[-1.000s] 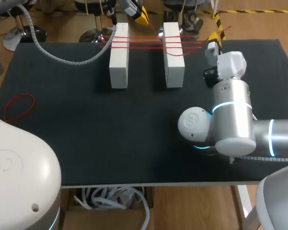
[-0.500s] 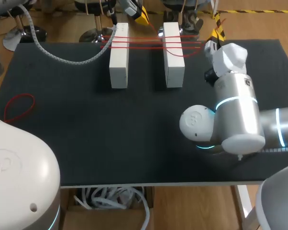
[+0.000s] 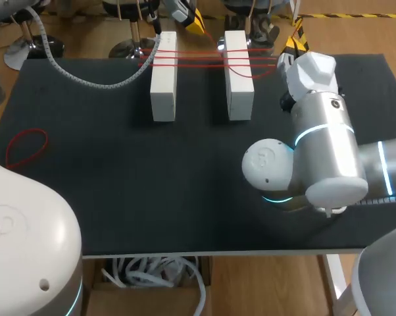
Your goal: Grab the tape and strap the tape.
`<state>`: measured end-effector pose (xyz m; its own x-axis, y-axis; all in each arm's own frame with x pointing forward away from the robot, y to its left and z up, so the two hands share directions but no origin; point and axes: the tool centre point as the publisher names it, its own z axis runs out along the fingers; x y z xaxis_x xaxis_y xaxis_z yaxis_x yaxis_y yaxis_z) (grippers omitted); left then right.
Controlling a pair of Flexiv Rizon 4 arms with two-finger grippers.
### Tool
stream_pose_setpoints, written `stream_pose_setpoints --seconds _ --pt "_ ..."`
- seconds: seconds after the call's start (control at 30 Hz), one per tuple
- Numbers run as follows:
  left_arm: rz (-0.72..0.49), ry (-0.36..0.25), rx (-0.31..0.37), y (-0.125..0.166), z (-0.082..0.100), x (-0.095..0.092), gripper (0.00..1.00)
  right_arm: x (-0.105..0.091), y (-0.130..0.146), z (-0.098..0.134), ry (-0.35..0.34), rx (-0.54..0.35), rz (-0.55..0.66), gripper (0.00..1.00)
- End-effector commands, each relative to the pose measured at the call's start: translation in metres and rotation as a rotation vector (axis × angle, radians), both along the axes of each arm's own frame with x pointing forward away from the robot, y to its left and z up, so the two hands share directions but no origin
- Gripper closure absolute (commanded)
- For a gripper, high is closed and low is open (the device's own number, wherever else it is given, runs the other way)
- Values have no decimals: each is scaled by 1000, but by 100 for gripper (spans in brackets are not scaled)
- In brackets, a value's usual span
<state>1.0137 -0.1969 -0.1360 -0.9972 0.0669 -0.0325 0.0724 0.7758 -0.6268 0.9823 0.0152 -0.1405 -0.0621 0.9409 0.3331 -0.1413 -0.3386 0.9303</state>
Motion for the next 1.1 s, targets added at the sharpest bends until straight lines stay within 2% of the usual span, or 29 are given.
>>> stream_pose_setpoints --seconds 0.03,0.33,0.37,0.4,0.43,0.53,0.6,0.63,0.7,1.0,1.1 --pt "0 2 3 0 1 0 100 0 -2 4 10 0 6 100" --pt "0 2 3 0 1 0 100 0 -2 4 10 0 6 100" --pt "0 2 3 0 1 0 100 1 -1 1 31 -45 -15 100" --pt "0 2 3 0 1 0 100 0 2 0 8 -132 -34 100" --pt "0 2 3 0 1 0 100 0 5 -2 30 -195 -34 100" --pt "0 2 3 0 1 0 100 1 9 -4 33 -366 -69 100" --pt "0 2 3 0 1 0 100 0 13 -1 -1 -487 -71 100" --pt "0 2 3 0 1 0 100 -1 15 0 22 -518 -60 100" --pt "0 2 3 0 1 0 100 -4 18 4 12 -615 -58 100" --pt "0 2 3 0 1 0 100 -10 35 29 -28 -845 -75 100" --pt "0 2 3 0 1 0 100 -10 43 32 -32 -889 -84 100"
